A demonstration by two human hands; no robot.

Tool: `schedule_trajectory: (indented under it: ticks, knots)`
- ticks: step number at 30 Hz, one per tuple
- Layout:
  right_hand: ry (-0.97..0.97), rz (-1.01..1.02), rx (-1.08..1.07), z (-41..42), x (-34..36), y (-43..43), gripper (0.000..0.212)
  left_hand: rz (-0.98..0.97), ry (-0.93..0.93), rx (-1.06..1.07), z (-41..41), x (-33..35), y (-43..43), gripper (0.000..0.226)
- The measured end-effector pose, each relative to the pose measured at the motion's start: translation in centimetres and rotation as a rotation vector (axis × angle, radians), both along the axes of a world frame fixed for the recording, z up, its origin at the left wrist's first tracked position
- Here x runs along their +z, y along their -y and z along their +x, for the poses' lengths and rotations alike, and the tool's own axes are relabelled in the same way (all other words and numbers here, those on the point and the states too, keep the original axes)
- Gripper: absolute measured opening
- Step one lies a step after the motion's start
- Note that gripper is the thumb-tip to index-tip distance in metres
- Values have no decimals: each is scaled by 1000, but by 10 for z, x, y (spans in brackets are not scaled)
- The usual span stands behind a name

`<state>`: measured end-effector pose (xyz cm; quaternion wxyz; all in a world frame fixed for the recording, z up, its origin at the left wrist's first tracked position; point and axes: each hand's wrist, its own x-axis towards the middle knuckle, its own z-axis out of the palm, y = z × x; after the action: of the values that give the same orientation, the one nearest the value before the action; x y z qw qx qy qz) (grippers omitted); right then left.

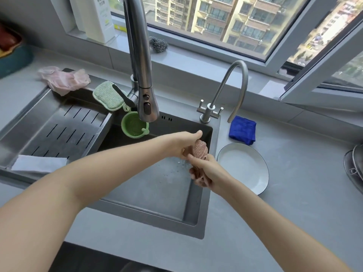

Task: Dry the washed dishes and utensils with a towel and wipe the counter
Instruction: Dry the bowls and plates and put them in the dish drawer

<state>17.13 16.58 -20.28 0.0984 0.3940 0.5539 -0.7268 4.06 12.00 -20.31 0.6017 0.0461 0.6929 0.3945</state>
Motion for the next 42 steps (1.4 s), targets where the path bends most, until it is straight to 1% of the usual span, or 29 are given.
schedule_trajectory:
  ticks: [1,2,3,4,5,7,8,10,11,13,14,15,17,20,22,25,30,35,38,40,42]
  knots:
    - [-27,47,5,5,4,-4,29,11,23,-5,-2,-3,-2,46]
    - [-42,145,22,10,5,-7,26,17,34,-1,-3,-5,-3,49]
    - [-37,305,66,18,8,-8,24,7,43,5,-4,-9,-3,52]
    - [-31,456,89,26,9,-13,28,-15,26,17,-4,-15,-4,53]
    - [-25,536,96,36,13,-18,32,-32,0,19,-1,-20,-6,52]
    - [-50,466,46,54,21,-29,29,-37,-55,0,9,-30,-13,46]
    - [-45,477,12,64,21,-37,29,-30,-85,-21,16,-35,-18,43]
    - [58,598,-105,85,23,-54,33,-16,-145,-76,33,-44,-30,39]
    - [101,674,-124,96,22,-64,29,-1,-173,-94,41,-48,-37,40]
    - [20,626,-240,114,32,-75,10,44,-183,-109,57,-56,-50,45]
    - [-13,572,-303,121,36,-80,14,61,-174,-108,63,-60,-57,45]
    - [-29,545,-359,128,42,-86,23,62,-173,-104,69,-63,-62,43]
    - [-56,522,-448,139,48,-95,37,24,-207,-89,77,-71,-70,36]
    - [-54,477,-521,149,50,-104,37,-9,-265,-85,81,-78,-77,29]
    - [-53,453,-533,153,50,-109,34,0,-237,-57,81,-76,-79,24]
    - [-79,429,-558,154,49,-112,33,24,-161,10,82,-72,-72,31]
    - [-80,391,-557,146,46,-114,34,40,-73,98,70,-58,-30,29]
    - [-72,365,-463,125,43,-104,32,108,7,193,41,-34,32,36]
    - [-89,363,-382,107,38,-93,30,121,-41,242,20,-17,65,45]
    - [-109,375,-330,93,37,-83,28,84,-97,253,8,-9,82,50]
    - [-139,385,-296,79,36,-73,31,38,-145,253,-2,-3,97,51]
